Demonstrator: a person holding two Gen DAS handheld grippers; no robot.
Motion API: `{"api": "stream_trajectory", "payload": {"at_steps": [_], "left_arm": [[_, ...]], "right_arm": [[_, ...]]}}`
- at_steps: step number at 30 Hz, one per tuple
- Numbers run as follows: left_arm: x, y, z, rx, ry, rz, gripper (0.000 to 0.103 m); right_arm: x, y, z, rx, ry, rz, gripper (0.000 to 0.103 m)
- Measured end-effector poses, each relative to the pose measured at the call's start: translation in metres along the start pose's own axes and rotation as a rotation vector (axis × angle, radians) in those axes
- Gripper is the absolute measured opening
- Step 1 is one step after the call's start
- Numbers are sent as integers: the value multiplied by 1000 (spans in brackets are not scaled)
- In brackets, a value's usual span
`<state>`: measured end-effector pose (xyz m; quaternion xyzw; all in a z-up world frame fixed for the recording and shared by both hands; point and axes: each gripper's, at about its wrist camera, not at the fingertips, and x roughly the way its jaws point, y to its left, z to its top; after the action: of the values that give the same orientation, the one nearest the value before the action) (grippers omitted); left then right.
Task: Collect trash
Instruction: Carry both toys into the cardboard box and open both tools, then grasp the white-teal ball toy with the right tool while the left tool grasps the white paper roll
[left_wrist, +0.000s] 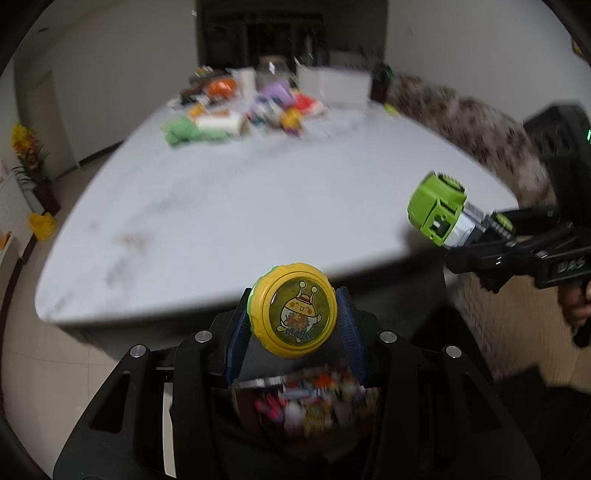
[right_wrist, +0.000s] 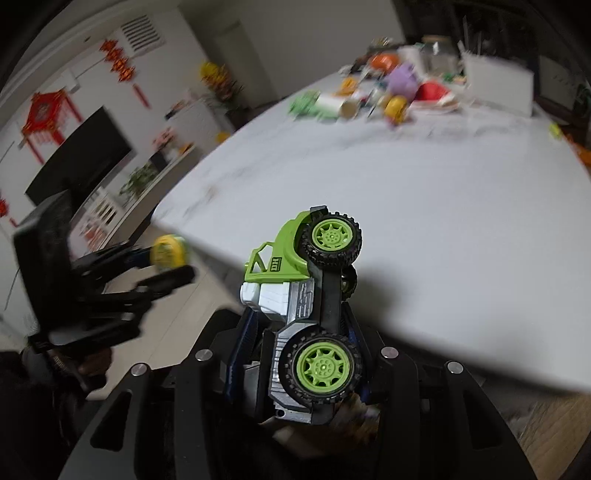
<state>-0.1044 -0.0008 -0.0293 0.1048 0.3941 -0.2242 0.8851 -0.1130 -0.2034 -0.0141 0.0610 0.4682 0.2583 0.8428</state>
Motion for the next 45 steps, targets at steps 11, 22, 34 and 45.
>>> {"api": "stream_trajectory", "payload": {"at_steps": [11,22,34,45], "left_arm": [[11,-9,-49,71,100,45,82],[10,50,42,-151,-67,92,90],[74,117,116,-320,-17,141,90],[124,148,172,-409,0,146,90]], "right_arm": [[42,8,-57,12,141,1,64],[15,-17,91,-94,-168,-165,72],[145,-101,283,-163,-37,-334,72],[158,-114,267,-140,30,-238,29]]}}
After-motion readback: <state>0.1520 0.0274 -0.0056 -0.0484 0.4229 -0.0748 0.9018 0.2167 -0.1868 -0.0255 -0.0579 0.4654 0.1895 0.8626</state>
